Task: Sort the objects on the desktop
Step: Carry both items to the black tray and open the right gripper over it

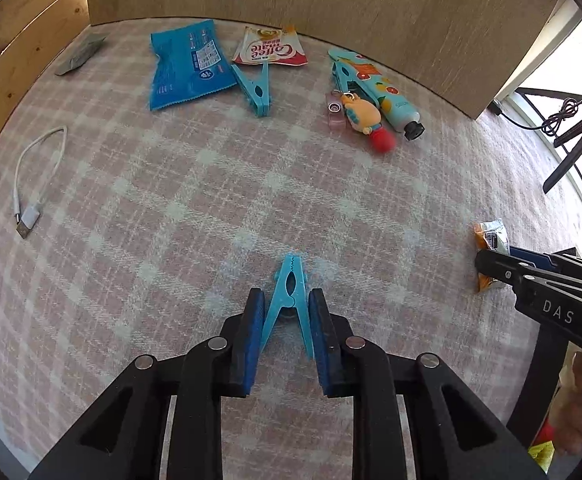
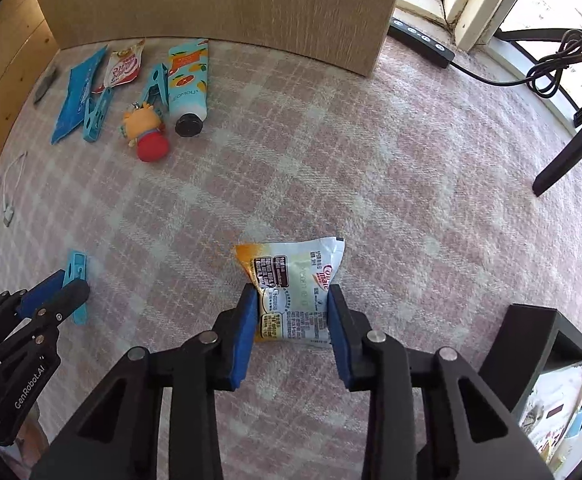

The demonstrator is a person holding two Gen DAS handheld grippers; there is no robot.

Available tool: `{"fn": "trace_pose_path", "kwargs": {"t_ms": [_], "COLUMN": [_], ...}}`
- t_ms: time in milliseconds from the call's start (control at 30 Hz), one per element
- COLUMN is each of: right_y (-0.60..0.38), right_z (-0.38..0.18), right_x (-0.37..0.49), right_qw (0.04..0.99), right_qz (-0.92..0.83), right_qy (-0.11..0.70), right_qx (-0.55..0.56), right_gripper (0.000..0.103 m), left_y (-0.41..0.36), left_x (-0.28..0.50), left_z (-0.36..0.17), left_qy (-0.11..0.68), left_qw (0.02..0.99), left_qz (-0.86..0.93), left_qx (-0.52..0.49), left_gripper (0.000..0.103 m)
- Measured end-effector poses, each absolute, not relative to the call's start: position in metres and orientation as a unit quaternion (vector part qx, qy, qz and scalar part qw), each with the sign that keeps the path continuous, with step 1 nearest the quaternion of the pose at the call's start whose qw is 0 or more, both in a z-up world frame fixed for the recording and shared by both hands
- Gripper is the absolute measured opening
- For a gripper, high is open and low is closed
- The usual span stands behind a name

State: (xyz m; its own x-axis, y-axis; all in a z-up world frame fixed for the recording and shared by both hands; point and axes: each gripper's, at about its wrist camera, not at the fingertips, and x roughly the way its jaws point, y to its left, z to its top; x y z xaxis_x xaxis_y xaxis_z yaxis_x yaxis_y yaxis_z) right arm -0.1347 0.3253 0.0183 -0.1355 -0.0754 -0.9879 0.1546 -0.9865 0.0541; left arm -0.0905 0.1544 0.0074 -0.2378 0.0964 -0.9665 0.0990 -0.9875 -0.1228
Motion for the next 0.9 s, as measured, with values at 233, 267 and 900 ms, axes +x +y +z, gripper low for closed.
{"fn": "trace_pose_path", "kwargs": {"t_ms": [233, 267, 900], "right_y": [0.339, 0.341, 0.44], "right_z": [0.034, 0.039, 0.148], "right_x": [-0.123, -0.116, 0.028], "right_qw": [0.063, 0.064, 0.008], "right_qz": [-0.76, -0.763, -0.828], "right_qy": [0.001, -0.004, -0.098], "right_qx": [0.646, 0.643, 0.552], "right_gripper": [0.032, 0.032, 0.032], "left_y": [0.148, 0.152, 0.272], "left_x": [-0.078, -0.076, -0.018], "left_z": [0.029, 0.034, 0.124], "left_qy": [0.08, 0.079, 0.015], "left_qw": [-0.009, -0.013, -0.191], "left_qz": [-0.793, -0.796, -0.809], "left_qx": [0.603, 0.6, 0.556], "left_gripper": [0.021, 0.021, 0.021]}}
